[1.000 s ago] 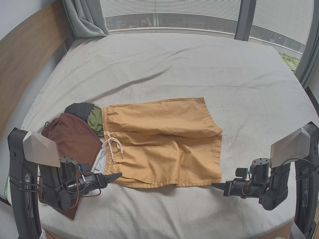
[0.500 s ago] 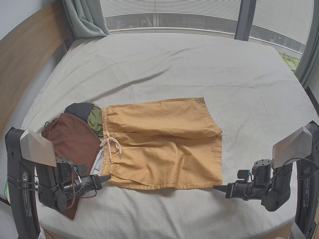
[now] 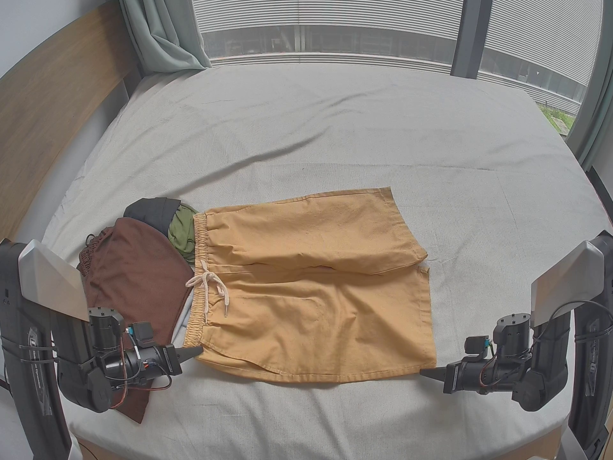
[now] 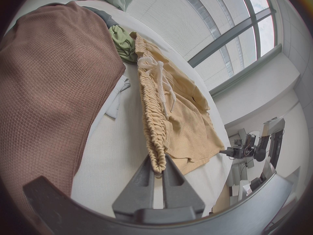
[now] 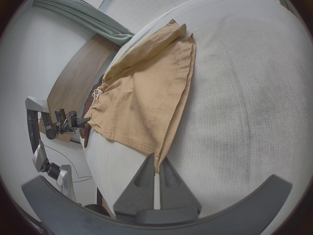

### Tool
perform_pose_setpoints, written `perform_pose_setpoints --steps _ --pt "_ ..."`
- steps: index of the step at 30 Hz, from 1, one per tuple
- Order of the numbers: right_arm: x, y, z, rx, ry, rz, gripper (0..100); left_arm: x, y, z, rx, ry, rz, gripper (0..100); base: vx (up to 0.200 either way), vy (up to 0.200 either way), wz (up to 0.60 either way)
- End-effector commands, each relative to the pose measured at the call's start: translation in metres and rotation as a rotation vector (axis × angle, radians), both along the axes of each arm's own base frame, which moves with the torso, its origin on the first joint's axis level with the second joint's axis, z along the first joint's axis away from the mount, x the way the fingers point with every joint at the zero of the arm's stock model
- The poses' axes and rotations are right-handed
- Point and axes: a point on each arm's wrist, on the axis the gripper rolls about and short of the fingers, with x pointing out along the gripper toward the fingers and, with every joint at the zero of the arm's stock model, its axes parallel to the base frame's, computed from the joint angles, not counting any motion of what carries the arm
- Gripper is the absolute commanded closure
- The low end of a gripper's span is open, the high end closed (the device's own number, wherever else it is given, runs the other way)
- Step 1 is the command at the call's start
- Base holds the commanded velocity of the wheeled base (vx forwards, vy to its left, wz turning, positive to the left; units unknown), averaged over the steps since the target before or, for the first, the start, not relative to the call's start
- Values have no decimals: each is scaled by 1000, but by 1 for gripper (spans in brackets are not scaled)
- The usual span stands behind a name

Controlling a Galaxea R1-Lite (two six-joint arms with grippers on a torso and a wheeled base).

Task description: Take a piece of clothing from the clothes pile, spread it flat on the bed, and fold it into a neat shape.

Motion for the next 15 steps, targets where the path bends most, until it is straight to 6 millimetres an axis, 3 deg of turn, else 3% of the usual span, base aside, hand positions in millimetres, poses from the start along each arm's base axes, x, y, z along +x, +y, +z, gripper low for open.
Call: perform_pose_setpoints --steps 1,15 --pt "-9 -3 1 -22 16 16 100 -9 3 0 27 7 -10 100 0 0 0" --pt "-14 -4 -2 -36 29 23 100 -16 7 -5 44 35 -5 100 0 0 0"
